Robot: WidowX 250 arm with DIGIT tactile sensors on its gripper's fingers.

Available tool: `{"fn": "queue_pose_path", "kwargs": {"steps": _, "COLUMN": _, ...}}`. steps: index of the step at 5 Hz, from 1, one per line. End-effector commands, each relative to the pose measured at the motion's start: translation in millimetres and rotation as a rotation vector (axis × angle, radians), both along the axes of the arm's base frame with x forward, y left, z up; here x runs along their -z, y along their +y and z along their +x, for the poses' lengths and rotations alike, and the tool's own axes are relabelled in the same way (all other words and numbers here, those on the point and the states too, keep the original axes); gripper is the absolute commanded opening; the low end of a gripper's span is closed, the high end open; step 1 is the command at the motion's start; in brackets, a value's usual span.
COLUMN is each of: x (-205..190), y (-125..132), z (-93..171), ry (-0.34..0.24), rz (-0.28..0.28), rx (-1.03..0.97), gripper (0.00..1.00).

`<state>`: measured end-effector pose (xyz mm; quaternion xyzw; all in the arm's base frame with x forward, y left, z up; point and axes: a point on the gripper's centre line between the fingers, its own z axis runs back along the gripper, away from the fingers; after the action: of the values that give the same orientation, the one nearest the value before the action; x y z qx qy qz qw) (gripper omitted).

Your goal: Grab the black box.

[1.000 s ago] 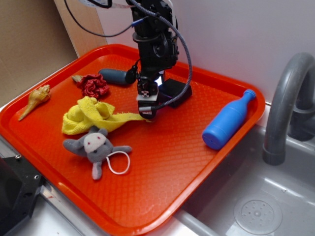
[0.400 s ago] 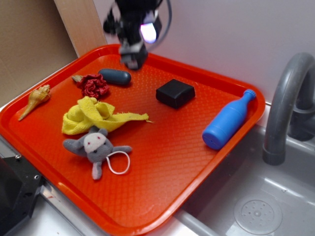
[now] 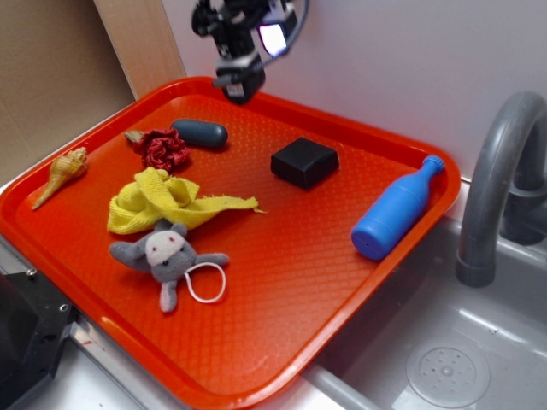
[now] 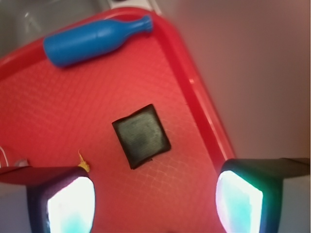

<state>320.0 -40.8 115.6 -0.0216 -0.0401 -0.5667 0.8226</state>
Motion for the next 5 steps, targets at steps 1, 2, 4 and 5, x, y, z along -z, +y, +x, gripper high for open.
{"fn": "queue_pose_path", "kwargs": {"steps": 1, "x": 7.9, "y": -19.1, "z": 2.3, "ry": -0.042, "rz": 0.088, "rx": 0.325, "gripper": 1.0}}
{"fn": "queue_pose_path", "kwargs": {"steps": 2, "x": 17.4, "y": -25.4, "z": 0.8, "ry": -0.03, "rz": 0.074, "rx": 0.307, "gripper": 1.0}}
{"fn": "queue_pose_path", "kwargs": {"steps": 4, "x": 71.5, "y": -36.4, "z": 2.0, "ry": 0.033, "rz": 0.137, "rx": 0.318, "gripper": 1.0}}
{"fn": "queue_pose_path", "kwargs": {"steps": 5, "x": 73.4, "y": -35.2, "z": 8.6, "ry": -0.063, "rz": 0.061, "rx": 0.213, "gripper": 1.0}}
